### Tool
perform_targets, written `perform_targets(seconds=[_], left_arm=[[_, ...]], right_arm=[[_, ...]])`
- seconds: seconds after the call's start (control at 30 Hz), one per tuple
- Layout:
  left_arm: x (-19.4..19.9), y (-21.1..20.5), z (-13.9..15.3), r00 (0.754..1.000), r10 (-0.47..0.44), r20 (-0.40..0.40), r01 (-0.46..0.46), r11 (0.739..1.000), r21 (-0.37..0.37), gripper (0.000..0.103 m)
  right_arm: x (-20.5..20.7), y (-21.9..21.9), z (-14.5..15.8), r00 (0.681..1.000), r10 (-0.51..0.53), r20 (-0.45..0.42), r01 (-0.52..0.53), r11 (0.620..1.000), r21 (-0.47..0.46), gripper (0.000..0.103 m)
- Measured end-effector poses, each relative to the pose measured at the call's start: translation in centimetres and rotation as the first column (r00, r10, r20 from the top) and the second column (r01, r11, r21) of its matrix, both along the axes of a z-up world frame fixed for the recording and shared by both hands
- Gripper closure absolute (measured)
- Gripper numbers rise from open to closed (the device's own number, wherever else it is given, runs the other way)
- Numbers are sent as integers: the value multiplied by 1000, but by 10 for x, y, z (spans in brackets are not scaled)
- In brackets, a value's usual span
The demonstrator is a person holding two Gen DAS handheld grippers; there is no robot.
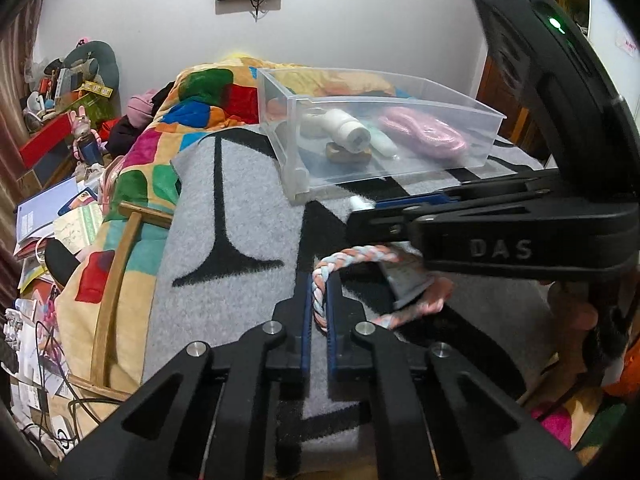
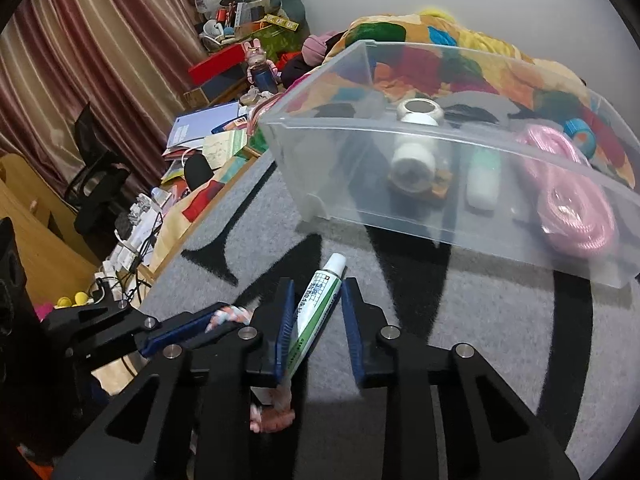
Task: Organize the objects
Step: 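Grasp the braided bracelet with the left tool while the right tool grasps the toothpaste tube, then carry the bracelet into the box with left while right lowers the toothpaste tube in and releases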
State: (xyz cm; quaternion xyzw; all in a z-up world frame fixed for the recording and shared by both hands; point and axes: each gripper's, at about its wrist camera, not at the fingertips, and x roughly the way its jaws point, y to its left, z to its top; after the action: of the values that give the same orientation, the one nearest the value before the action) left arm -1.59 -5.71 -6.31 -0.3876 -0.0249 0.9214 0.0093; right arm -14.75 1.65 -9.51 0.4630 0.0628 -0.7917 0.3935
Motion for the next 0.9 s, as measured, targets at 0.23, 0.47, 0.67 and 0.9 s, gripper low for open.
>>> perform_targets(seconds=[0.23,0.47,0.67,0.9], left_arm=[[1,17,6,998,-64,-5,64,998,-11,100],[-5,38,19,994,-101,-39,100,995,-25,100],[-11,40,28,995,-88,-44,87,996,-30,100],[-9,28,51,994,-59,-95,61,998,23,100]], right_arm=[[12,31,5,999,-7,-44,8,1000,13,82],[-2,64,4,997,-74,8,74,997,-7,78],[-14,86,3,992,-125,19,126,992,-23,73],[-6,79,4,993,-115,-32,115,993,-17,85]])
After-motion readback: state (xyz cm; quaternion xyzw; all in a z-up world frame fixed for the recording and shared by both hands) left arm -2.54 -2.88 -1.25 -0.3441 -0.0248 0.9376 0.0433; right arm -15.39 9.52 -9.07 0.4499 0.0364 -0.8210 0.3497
